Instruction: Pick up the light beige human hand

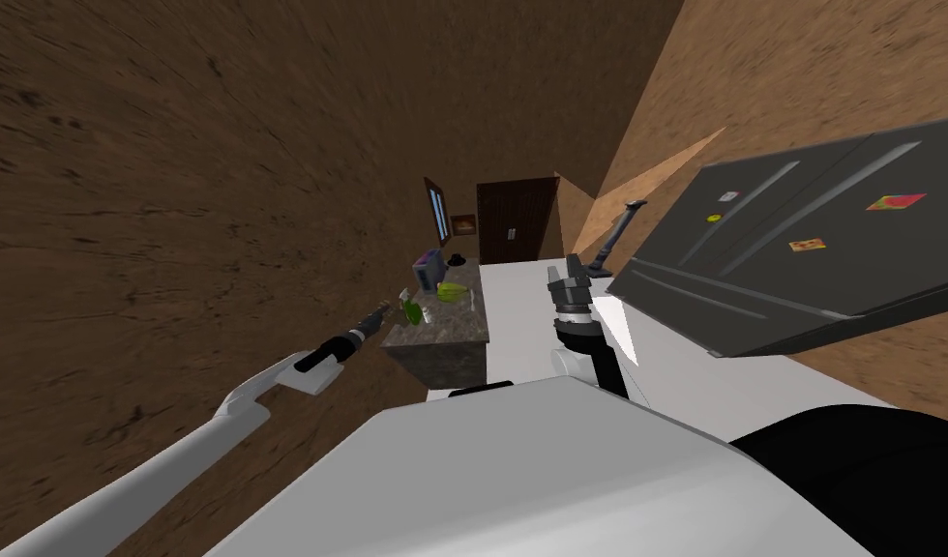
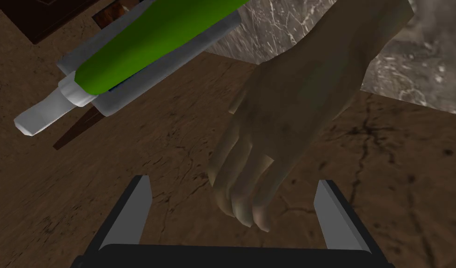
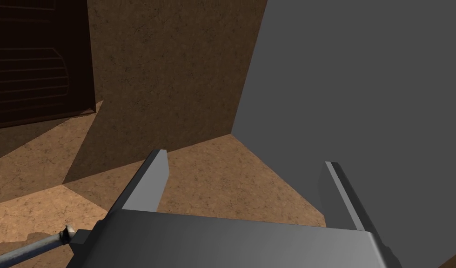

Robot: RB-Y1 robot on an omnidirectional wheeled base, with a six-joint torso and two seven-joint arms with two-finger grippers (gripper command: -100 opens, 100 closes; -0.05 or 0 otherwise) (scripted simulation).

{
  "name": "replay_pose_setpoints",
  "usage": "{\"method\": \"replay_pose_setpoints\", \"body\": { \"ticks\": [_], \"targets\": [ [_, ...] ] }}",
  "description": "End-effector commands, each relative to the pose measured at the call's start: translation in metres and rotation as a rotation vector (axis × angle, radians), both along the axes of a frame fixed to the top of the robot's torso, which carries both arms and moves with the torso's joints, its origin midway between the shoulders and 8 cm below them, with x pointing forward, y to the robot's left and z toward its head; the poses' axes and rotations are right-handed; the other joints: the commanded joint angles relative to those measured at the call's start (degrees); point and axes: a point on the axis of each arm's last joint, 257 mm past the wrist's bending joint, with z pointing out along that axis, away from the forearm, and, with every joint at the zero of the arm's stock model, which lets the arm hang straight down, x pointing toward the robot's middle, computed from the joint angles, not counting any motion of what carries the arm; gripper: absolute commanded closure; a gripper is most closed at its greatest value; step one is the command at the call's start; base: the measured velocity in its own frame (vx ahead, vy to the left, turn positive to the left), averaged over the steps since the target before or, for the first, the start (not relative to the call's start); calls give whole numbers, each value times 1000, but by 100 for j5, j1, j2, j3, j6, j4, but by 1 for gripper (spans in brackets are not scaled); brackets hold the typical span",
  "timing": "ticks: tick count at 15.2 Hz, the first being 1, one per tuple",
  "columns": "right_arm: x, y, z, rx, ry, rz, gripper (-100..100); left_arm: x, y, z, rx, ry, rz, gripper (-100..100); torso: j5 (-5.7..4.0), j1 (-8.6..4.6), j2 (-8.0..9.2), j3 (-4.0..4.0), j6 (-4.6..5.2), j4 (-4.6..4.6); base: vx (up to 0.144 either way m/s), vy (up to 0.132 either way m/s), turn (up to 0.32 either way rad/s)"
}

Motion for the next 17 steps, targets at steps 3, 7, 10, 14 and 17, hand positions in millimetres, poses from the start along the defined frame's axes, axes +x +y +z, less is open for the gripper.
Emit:
{"method": "replay_pose_setpoints", "body": {
  "ticks": [3,7,10,14,17],
  "targets": [
    [0,0,0,0,0,0,0,4,17,1,6,-1,29,-100,2,-5,8,3,4,0,11,5,-114],
    [0,0,0,0,0,0,0,5,23,1,6,-2,41,-100,-2,-17,25,13,3,4,-17,-16,-89],
    [0,0,0,0,0,0,0,3,25,-1,7,3,46,100,-9,-22,26,19,8,14,-3,-1,4],
    [0,0,0,0,0,0,0,2,11,0,5,0,19,100,3,-6,22,12,-13,3,7,7,88],
    [0,0,0,0,0,0,0,2,7,0,6,0,10,100,6,3,21,11,-11,3,15,13,131]
  ]
}}
